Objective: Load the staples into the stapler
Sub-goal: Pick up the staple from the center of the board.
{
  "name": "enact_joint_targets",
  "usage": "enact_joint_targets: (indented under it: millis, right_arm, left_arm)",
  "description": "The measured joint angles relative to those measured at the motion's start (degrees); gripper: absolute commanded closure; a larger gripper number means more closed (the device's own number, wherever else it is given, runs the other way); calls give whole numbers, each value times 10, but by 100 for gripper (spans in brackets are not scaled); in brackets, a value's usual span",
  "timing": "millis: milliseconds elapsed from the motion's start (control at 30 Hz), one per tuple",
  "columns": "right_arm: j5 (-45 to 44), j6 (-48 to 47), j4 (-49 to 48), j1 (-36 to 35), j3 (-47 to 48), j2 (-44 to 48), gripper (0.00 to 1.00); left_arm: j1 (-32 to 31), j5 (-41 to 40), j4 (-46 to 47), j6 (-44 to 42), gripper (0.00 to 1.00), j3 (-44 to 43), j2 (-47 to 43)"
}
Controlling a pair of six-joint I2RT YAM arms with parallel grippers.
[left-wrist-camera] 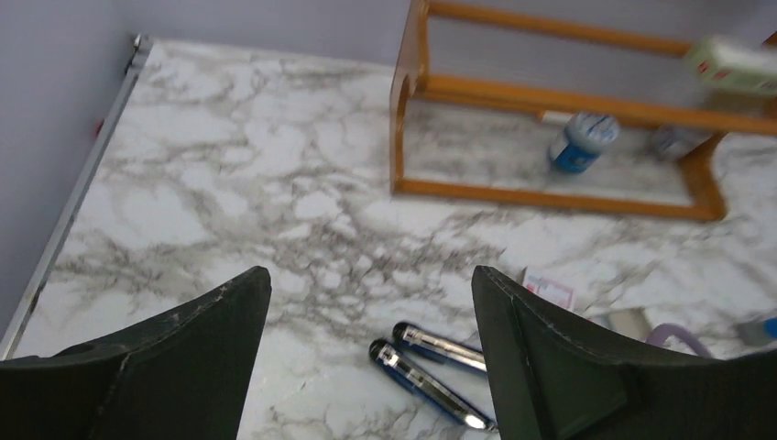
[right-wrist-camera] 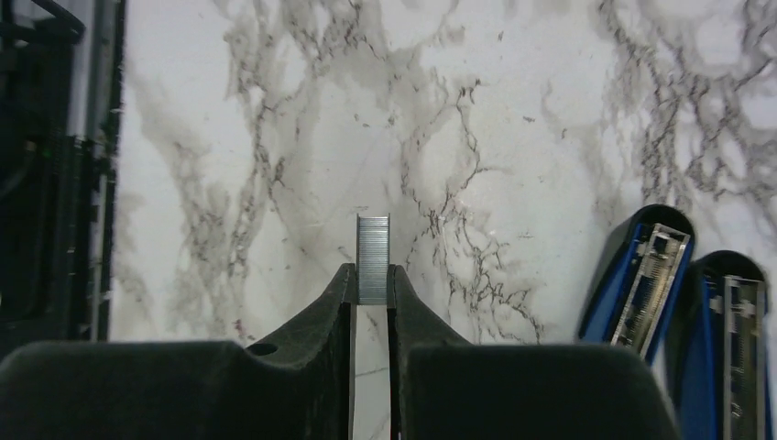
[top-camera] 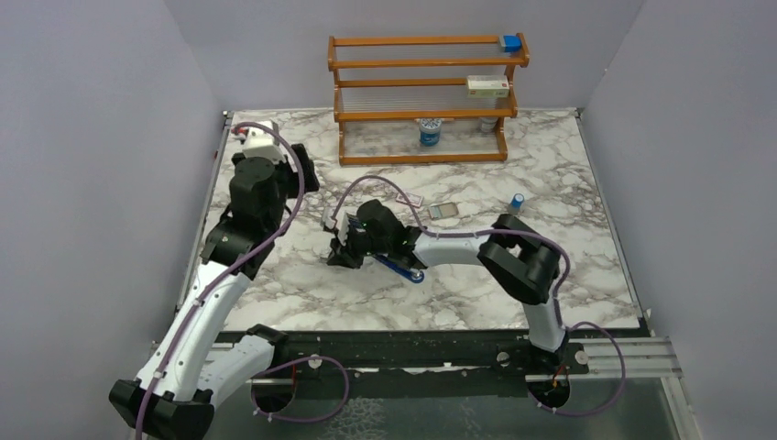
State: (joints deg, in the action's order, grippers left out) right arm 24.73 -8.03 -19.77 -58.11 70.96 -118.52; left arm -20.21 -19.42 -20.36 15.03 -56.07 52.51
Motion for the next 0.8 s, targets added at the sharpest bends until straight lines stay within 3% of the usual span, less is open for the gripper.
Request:
enact_joint_targets:
  millis: [167, 333, 467, 633, 800]
  right_arm:
    - [4, 38, -17, 33, -60, 120, 94]
    - [17, 97, -44, 141, -142, 261, 94]
    - [19, 153, -61, 237, -200, 378, 95]
    - [21, 201, -72, 307, -217, 488, 95]
    - [50, 223, -110, 315, -219, 565, 95]
  left_arm:
    - [0, 35, 56, -5, 12, -90, -14]
    - [2, 134, 124, -12, 10, -121, -14]
    - [3, 258, 227, -15, 8, -101, -4]
    - [3, 398, 369, 3, 10, -20, 15]
    - [-4, 534, 505, 22, 22, -8, 54]
